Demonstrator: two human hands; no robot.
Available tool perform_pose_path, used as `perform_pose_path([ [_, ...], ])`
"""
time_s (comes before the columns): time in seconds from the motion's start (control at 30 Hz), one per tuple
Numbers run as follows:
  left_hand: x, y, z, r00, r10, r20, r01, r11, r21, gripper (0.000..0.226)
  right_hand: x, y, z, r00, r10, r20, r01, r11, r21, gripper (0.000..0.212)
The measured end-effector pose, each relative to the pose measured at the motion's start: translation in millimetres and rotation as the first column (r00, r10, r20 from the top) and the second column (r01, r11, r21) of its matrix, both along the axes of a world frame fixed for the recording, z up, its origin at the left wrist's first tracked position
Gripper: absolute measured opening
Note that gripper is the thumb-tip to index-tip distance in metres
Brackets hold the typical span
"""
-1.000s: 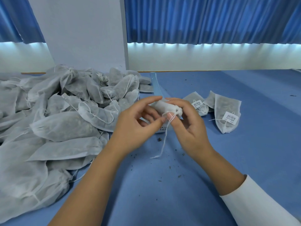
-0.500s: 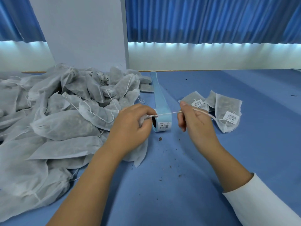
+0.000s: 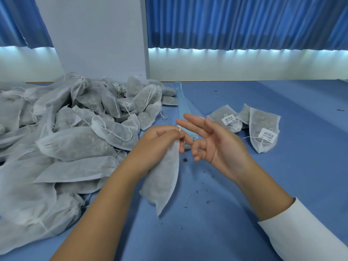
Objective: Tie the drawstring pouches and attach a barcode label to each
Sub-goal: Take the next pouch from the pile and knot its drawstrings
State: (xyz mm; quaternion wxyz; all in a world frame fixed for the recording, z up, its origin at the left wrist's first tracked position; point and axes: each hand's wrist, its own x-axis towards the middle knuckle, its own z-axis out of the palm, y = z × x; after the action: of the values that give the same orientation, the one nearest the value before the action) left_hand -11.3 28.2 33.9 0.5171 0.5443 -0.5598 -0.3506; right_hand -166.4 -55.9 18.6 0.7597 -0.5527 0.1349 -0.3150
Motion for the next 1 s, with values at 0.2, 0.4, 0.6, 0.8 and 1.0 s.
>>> perform_pose_path([
  [0.2, 1.9, -3.4, 1.0, 0.971, 0.029, -0.237, -0.022, 0.999, 0.032, 0.028, 11.8, 14.4, -9.1, 0.926, -0.26, -0.275, 0.16, 0.927, -0.338, 0.02],
  [0.4, 0.8, -5.3, 1.1, 0.93, 0.087, -0.356, -0.064, 0.995, 0.076, 0.024, 14.1, 15.0, -18.3, 0.809, -0.551, -0.207, 0.246, 0.637, -0.731, 0.017],
  [0.6, 4.9, -5.4, -3.3, 0.974, 0.169, 0.151, -0.181, 0.981, 0.075, 0.026, 8.0, 13.3, -14.2, 0.801, -0.596, -0.063, 0.26, 0.44, -0.859, 0.01],
  [0.8, 1.3, 2.5, 1.8, 0.97, -0.172, 0.171, 0.118, 0.951, 0.286, 0.026, -1.5, 5.0, -6.4, 0.8, -0.599, 0.009, 0.373, 0.486, -0.79, 0.008],
  [1.0, -3.5, 3.3, 4.0, 0.99, -0.139, -0.037, 0.144, 0.953, 0.267, 0.043, 1.0, 2.4, -8.4, 0.78, -0.621, -0.078, 0.375, 0.564, -0.736, 0.009],
])
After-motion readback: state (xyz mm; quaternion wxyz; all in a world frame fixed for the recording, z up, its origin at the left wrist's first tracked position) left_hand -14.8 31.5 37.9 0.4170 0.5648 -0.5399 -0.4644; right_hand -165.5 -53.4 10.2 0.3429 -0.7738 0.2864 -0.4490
